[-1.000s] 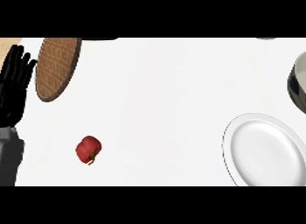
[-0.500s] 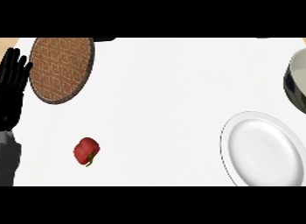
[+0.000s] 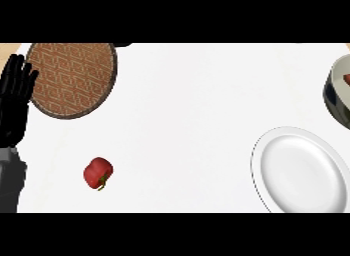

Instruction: Pick the sweet potato from the plate and place it in the bowl

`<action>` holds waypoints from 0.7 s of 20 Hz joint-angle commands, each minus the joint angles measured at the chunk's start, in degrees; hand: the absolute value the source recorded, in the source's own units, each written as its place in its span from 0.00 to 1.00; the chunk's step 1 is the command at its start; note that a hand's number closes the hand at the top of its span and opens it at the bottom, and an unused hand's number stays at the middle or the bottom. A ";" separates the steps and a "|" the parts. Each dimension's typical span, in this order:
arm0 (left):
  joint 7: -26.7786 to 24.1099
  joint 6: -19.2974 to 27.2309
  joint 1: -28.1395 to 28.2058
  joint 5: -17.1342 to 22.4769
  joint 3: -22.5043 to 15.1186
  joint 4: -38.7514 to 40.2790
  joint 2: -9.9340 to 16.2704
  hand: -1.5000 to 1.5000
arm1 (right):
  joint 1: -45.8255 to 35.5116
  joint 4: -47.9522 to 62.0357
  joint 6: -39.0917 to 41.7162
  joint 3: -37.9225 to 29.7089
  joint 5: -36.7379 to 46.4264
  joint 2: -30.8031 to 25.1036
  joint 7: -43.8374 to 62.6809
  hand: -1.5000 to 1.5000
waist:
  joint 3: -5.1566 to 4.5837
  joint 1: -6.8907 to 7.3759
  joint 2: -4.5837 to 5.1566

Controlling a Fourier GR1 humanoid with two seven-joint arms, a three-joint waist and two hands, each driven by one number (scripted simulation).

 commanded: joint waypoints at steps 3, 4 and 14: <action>-1.09 -0.74 0.73 0.45 0.08 -0.19 -0.30 0.50 | -2.75 9.47 -3.31 -4.83 -3.64 4.16 -2.56 0.00 | 0.09 0.30 0.19; 0.59 0.38 -0.54 0.17 0.47 0.19 0.04 0.50 | -1.41 9.78 -3.56 -6.44 -5.59 5.45 -5.31 0.00 | 0.13 0.05 0.21; 2.58 -0.58 -0.35 0.74 0.40 -2.22 1.07 0.50 | -3.30 14.54 -13.04 -18.71 -14.34 -0.37 -11.51 0.00 | 0.19 0.34 0.32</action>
